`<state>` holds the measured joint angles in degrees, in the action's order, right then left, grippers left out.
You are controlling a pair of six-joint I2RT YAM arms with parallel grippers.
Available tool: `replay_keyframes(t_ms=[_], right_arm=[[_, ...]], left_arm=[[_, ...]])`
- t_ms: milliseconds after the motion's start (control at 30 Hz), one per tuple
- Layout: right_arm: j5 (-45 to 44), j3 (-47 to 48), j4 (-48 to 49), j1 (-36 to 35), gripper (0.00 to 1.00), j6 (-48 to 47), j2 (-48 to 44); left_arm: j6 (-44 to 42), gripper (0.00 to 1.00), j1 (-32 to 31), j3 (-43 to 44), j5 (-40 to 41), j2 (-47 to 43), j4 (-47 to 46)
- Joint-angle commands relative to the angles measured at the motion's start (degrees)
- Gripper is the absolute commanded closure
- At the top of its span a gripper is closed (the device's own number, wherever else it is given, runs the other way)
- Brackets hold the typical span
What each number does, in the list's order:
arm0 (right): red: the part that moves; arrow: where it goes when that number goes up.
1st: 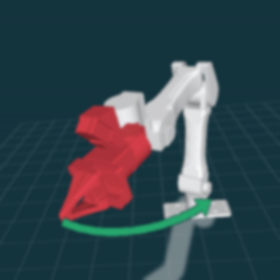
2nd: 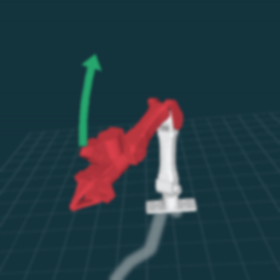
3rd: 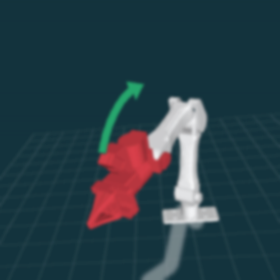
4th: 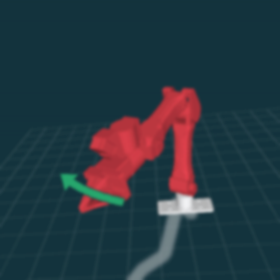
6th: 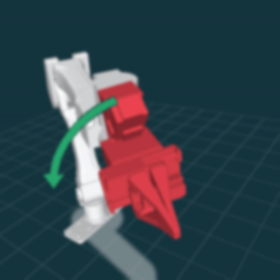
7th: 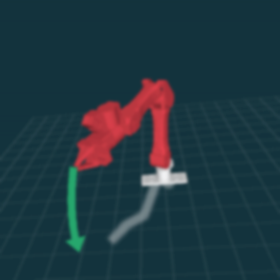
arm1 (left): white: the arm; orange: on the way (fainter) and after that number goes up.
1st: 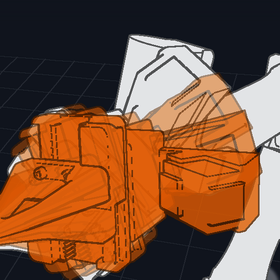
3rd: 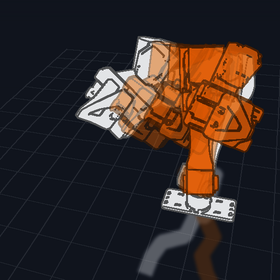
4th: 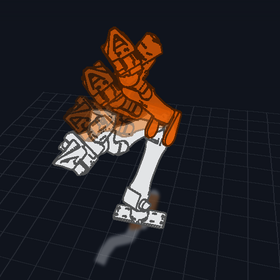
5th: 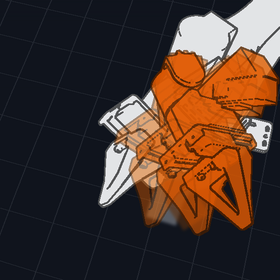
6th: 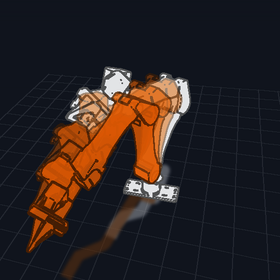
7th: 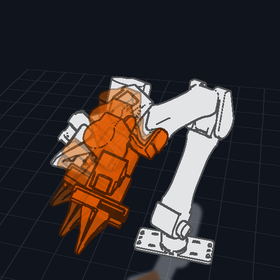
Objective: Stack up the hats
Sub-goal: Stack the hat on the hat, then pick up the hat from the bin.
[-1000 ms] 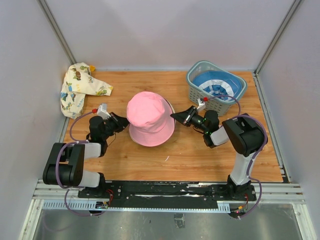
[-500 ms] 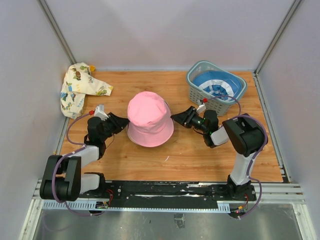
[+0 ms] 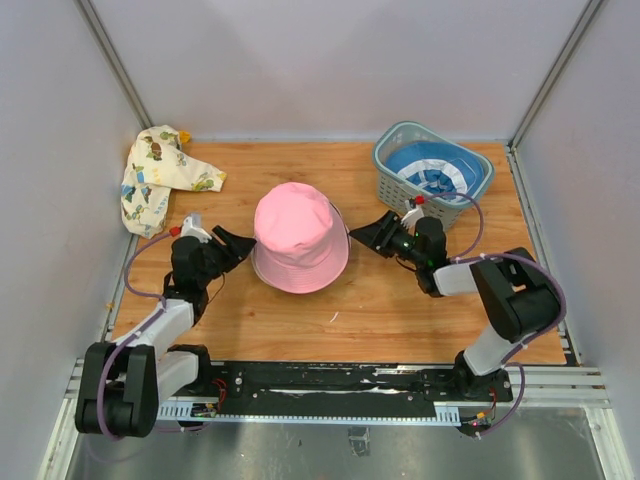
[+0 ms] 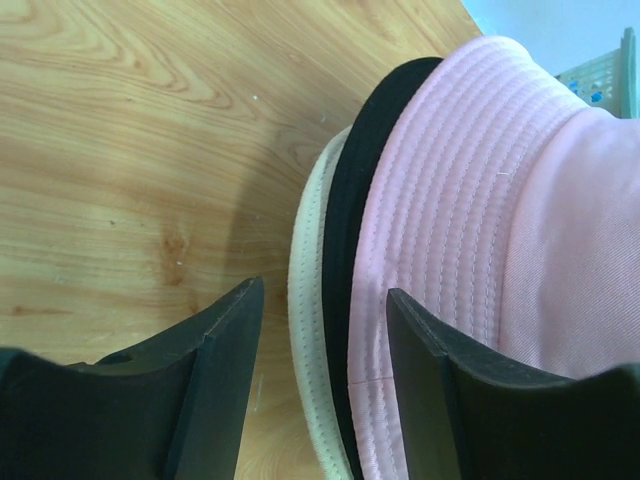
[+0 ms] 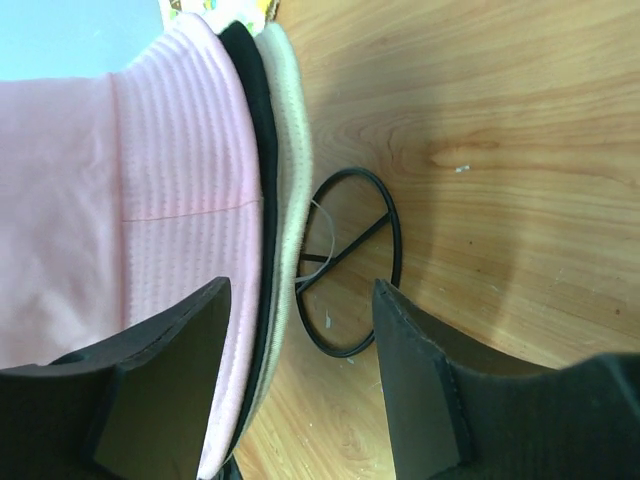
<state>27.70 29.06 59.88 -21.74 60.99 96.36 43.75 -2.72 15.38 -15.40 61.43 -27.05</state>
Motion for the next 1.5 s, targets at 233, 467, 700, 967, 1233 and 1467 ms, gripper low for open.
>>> replay_keyframes(t_ms=[233, 467, 700, 967, 1233, 1467], right_arm=[[-11.88, 7.00, -39.73, -0.08, 0.34, -21.93, -24.54], [-25.46, 23.13, -63.07, -0.41, 0.30, -38.00, -31.86], [-40.27, 41.12, -73.07, 1.14, 0.27, -50.97, -23.95], [-45.92, 57.41, -80.34, 6.92, 0.25, -54.36, -7.53], [-52.83, 72.29, -83.15, 9.72, 0.25, -59.21, 7.87], [-54.52, 81.74, -85.69, 13.71, 0.24, -61.18, 16.81]], left_arm=[[-1.91, 0.35, 2.19, 5.66, 9.52, -11.48, 12.39], [-2.96, 0.34, 2.14, 10.28, 12.13, -16.17, 16.48], [-4.98, 0.33, 2.15, 14.02, 12.37, -16.22, 17.48], [-4.42, 0.33, 2.11, 14.33, 9.77, -12.50, 14.25], [-3.66, 0.33, 1.03, 13.90, 8.90, -9.70, 10.71], [-2.93, 0.33, -1.00, 13.89, 8.94, -6.66, 7.67]])
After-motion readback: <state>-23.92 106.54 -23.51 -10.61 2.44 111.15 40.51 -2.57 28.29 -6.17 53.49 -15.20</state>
